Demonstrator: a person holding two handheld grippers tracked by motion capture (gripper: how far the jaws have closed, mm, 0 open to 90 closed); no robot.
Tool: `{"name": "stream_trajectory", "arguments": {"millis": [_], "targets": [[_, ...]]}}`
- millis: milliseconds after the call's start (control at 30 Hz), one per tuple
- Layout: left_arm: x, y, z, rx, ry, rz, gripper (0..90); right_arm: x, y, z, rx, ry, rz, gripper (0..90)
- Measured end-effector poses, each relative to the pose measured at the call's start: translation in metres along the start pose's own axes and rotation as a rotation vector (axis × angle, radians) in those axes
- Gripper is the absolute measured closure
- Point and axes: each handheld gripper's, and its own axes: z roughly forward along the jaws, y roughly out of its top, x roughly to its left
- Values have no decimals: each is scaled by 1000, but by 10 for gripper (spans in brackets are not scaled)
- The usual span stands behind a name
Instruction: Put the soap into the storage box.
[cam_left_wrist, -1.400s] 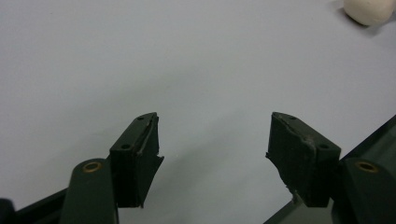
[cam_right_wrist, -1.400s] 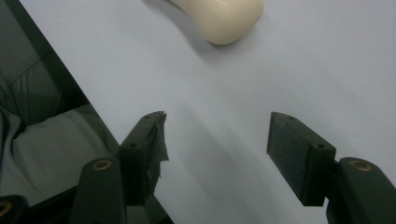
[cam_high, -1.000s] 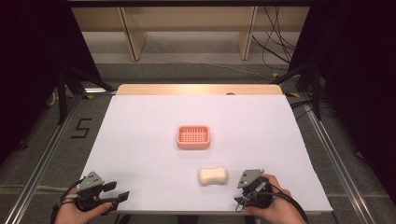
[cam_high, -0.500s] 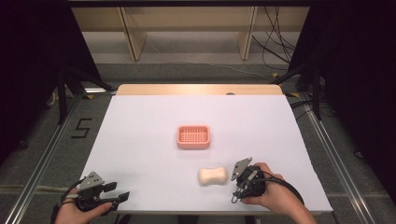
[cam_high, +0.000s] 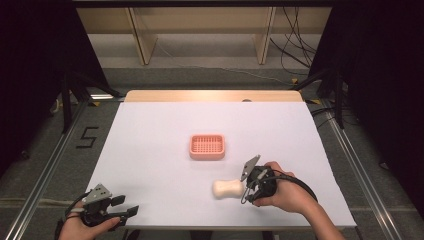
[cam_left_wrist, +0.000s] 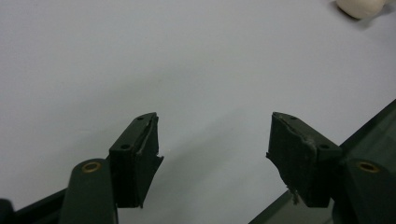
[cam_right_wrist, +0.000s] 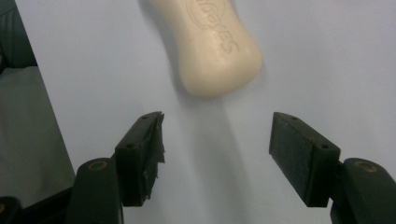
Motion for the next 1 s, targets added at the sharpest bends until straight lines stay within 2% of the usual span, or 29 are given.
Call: {"name": "stream_trajectory", "arguments": {"millis": [33, 67, 133, 200, 233, 300, 367, 400, 433, 467, 500, 533, 567, 600, 667, 767, 833, 867, 933, 967, 1000], "targets": [[0, 0, 0, 11, -3, 2, 331, -1, 2, 0, 9, 3, 22, 352], [0, 0, 0, 13, -2, 2, 331, -2, 4, 0, 12, 7, -6, 352], [0, 0, 0, 10, -5, -1, 331, -5, 7, 1, 11, 6, -14, 347], [0, 0, 0, 11, -4, 0, 331, -5, 9, 1, 27, 6, -1, 341], [0, 0, 0, 12, -5, 0, 331, -7, 10, 1, 22, 7, -16, 340], [0, 0, 0, 12, -6, 0, 331, -6, 13, 0, 39, 8, 3, 336], [0, 0, 0, 12, -7, 1, 331, -8, 15, 1, 31, 10, -27, 335], [0, 0, 1, 3, -1, 1, 331, -8, 16, 1, 38, 11, -17, 334], [0, 0, 1, 6, -2, 2, 331, -9, 17, 1, 33, 10, -30, 333], [0, 0, 1, 5, -3, 2, 331, -8, 17, 1, 33, 15, -12, 332], [0, 0, 1, 5, -2, 2, 331, -10, 19, 1, 26, 14, -38, 331], [1, 0, 0, 13, -3, 1, 331, -10, 20, 1, 36, 19, -37, 331], [0, 0, 0, 13, -5, 0, 331, -10, 20, 1, 45, -3, -29, 331], [0, 0, 0, 11, -5, 1, 331, -9, 21, 0, 54, -2, -20, 331], [0, 0, 1, 0, -1, 0, 331, -12, 24, 0, 61, 3, -64, 332], [0, 0, 1, 3, -3, 1, 331, -13, 26, -1, 71, 4, -55, 333], [0, 0, 1, 5, -1, 3, 331, -16, 29, -1, 69, 9, -85, 334], [0, 0, 0, 12, -5, 3, 331, -16, 30, -1, 76, 6, -74, 335], [1, 0, 0, 12, -5, 3, 331, -19, 33, 0, 78, 12, -108, 333], [1, 0, 0, 10, -5, 3, 331, -16, 34, 0, 100, 15, -78, 333], [1, 0, 0, 10, -6, 3, 331, -16, 36, 1, 100, 25, -77, 333]]}}
